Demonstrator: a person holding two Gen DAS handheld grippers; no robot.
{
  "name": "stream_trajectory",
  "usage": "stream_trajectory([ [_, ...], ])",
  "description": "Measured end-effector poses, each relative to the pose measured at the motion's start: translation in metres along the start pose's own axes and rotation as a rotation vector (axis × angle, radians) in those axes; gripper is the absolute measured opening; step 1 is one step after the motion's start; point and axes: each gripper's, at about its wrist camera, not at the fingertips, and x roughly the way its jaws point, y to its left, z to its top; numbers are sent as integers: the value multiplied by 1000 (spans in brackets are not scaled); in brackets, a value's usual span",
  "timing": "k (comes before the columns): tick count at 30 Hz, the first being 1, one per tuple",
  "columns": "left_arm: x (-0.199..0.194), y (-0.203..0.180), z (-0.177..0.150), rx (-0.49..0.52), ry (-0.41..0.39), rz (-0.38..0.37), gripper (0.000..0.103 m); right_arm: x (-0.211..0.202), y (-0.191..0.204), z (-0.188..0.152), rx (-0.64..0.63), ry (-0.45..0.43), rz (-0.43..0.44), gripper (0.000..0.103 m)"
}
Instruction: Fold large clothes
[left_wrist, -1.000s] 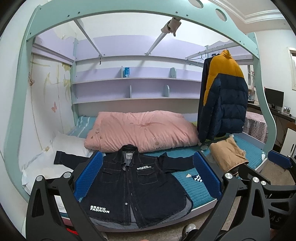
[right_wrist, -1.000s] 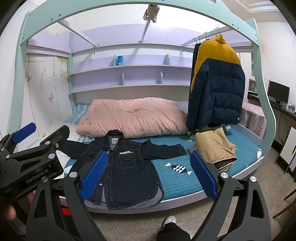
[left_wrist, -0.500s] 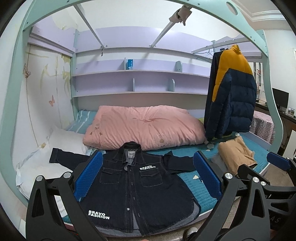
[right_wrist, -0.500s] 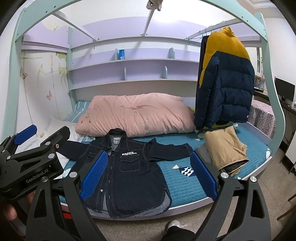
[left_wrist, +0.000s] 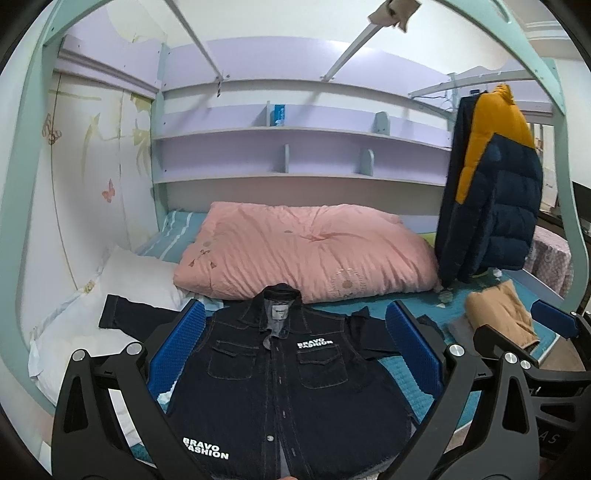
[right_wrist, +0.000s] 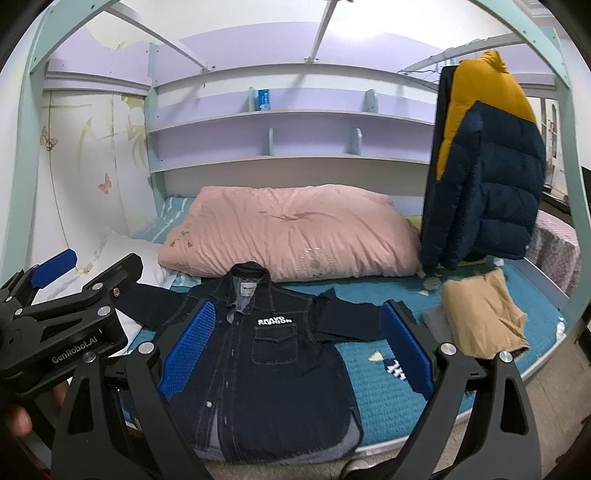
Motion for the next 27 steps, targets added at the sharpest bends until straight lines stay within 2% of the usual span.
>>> stream_trajectory([
  [5,35,21,1,-9,30,42,98,44,16,7,-17,35,50,88],
  [12,100,80,-14,-37,128,128,98,120,61,5,-38,116,138,88],
  [17,147,140,-31,-85,217,160,98,177,105,0,-71,180,223,88],
  [22,192,216,-60,-193,309,190,98,237,162,-15,-118,232,311,87],
  [27,241,296,-94,-299,403,189,98,301,212,-36,-144,311,387,87],
])
